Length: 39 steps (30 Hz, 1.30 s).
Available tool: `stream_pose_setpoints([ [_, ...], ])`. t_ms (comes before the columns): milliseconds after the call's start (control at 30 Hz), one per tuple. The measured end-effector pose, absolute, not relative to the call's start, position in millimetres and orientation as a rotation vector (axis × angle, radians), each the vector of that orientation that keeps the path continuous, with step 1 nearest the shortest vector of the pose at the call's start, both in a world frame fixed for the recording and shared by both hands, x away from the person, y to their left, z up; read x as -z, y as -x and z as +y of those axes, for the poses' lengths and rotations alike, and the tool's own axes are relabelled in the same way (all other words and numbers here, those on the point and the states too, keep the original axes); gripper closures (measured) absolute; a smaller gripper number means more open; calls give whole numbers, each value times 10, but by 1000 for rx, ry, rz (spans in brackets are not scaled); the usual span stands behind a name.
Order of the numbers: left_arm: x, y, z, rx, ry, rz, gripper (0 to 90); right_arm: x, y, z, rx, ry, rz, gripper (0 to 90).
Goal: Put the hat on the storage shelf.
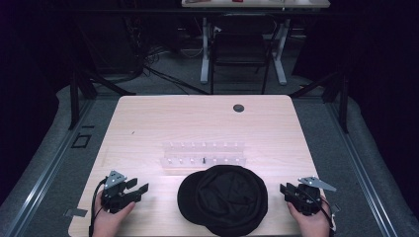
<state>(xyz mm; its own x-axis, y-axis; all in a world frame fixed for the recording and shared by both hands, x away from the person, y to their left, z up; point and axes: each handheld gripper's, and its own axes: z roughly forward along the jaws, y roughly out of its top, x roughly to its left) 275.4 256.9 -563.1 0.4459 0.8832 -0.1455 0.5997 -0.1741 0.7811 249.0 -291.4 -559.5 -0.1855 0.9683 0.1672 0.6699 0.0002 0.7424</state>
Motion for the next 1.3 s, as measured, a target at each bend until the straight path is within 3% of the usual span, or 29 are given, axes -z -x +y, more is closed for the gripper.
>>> stream_pose_setpoints([
  [467,5606,-2734,2518,-447,-1887,1223,471,5525,-2436,-2879,-1111,-1736,1930,712],
  [600,5602,-2716,2511,-437,-1879,1223,471,5471,-2428,-2836,-1084,-1759,1966,756],
  [1300,5603,-2730,2452,-438,-1915,1184,472,5017,-2899,-2570,-870,-1868,2321,773],
])
